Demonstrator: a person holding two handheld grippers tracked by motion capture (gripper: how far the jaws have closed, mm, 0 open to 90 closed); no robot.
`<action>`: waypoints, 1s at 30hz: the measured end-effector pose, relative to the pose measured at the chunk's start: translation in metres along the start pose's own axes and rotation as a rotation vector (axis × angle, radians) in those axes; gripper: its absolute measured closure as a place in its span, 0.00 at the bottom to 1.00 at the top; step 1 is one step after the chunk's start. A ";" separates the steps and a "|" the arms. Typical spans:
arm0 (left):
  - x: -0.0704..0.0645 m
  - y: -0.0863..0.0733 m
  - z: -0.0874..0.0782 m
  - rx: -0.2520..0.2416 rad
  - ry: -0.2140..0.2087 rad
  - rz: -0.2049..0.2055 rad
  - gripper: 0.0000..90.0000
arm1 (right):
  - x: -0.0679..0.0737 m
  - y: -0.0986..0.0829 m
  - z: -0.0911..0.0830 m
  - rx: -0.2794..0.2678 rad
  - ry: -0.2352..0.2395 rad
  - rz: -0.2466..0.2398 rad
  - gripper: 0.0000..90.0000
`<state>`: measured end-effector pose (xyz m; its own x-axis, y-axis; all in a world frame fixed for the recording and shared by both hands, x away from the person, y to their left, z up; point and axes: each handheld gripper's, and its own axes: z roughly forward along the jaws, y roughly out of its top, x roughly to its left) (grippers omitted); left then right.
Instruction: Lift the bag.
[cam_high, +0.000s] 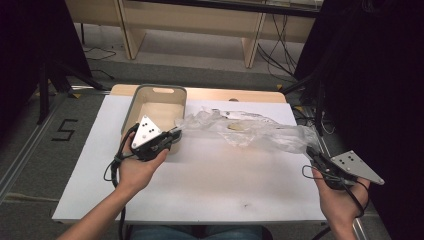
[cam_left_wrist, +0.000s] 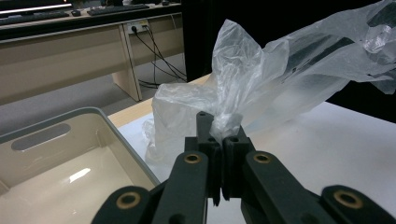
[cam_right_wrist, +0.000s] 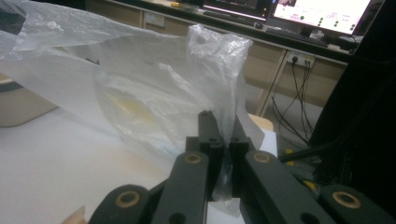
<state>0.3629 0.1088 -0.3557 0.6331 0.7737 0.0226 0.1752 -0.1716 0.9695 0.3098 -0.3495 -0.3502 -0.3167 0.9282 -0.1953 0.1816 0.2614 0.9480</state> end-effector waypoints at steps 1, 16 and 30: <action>0.000 0.000 0.000 -0.001 -0.001 0.001 0.98 | 0.000 0.001 0.000 -0.002 0.000 0.002 1.00; -0.002 0.008 -0.002 -0.032 0.000 0.006 0.98 | -0.003 0.005 0.000 -0.031 -0.006 0.022 1.00; -0.004 0.022 -0.008 -0.077 -0.005 0.011 0.98 | -0.007 0.013 -0.004 -0.068 -0.024 0.025 1.00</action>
<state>0.3585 0.1070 -0.3331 0.6383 0.7691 0.0319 0.1099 -0.1321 0.9851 0.3108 -0.3531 -0.3355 -0.2901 0.9406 -0.1767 0.1257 0.2205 0.9673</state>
